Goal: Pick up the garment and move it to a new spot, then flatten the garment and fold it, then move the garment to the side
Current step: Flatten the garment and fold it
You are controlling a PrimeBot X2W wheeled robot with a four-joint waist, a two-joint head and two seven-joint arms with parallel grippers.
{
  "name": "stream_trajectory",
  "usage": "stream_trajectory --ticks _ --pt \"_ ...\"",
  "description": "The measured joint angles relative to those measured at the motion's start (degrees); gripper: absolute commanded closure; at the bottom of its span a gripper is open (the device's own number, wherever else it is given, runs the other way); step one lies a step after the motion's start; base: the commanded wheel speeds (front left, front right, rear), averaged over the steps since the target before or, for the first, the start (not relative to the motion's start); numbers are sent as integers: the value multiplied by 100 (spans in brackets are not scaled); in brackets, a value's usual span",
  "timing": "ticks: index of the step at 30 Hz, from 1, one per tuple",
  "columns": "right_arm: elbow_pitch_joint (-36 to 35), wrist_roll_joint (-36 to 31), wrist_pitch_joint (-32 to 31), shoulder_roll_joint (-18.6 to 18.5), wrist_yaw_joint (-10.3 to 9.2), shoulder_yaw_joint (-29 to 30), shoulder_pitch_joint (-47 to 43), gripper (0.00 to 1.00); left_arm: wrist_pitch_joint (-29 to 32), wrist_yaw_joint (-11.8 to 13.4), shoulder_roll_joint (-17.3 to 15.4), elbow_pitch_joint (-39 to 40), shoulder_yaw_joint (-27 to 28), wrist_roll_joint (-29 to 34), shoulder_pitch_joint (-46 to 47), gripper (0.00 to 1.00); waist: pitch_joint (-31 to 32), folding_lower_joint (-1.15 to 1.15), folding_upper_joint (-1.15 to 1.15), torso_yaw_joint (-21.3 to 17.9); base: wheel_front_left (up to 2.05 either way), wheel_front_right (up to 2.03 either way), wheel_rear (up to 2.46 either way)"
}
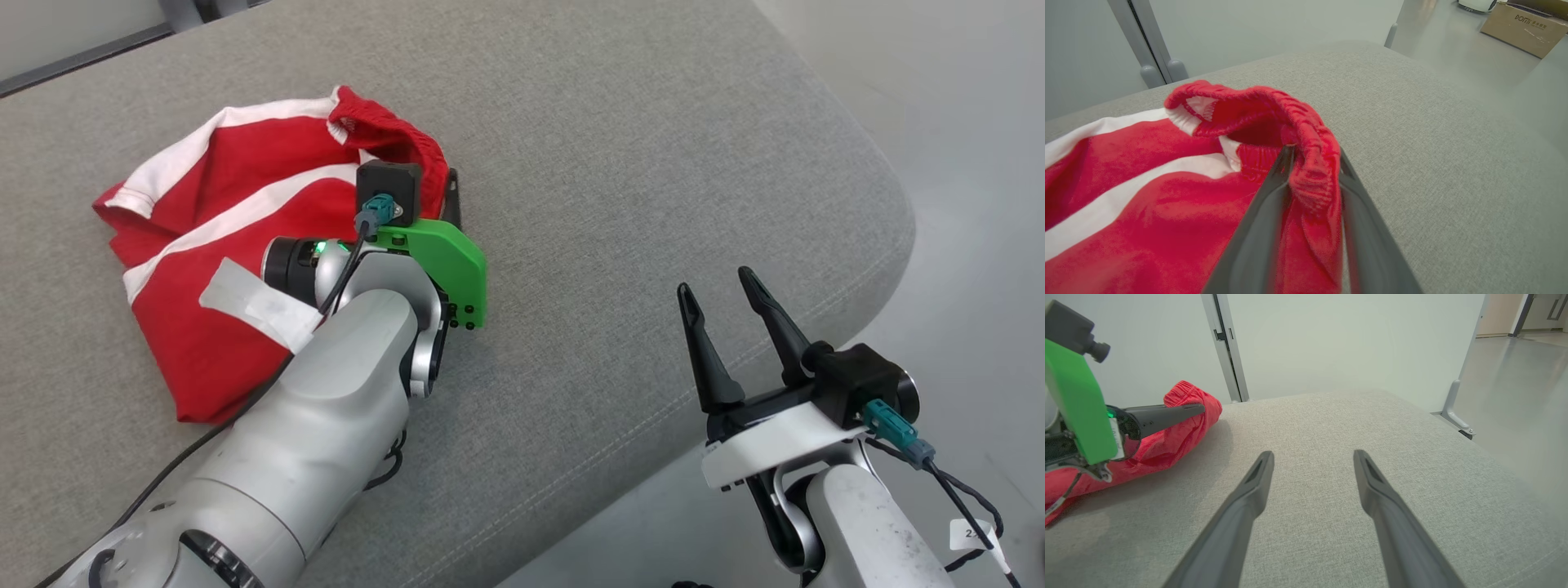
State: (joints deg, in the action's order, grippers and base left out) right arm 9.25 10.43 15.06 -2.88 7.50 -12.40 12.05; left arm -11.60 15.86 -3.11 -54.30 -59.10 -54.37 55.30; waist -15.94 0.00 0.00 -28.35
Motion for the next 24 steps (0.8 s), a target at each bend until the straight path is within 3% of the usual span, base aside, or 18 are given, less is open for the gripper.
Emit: stream_trajectory --ticks 6,11,17,24 --pt "11 1 0 1 0 66 9 0 -62 -169 32 218 -364 -179 26 0 -273 0 0 -202 0 0 0" --pt "14 -44 0 5 0 159 62 0 -44 -149 41 491 -684 -337 25 0 -313 0 0 -93 0 0 0" --pt "90 -301 0 10 0 311 74 0 -177 -121 32 514 -825 -460 37 0 -245 0 0 275 0 0 0" --pt "524 -617 -12 -44 0 499 407 0 -318 -126 31 591 -771 -503 -253 0 -3 0 0 961 0 0 0"
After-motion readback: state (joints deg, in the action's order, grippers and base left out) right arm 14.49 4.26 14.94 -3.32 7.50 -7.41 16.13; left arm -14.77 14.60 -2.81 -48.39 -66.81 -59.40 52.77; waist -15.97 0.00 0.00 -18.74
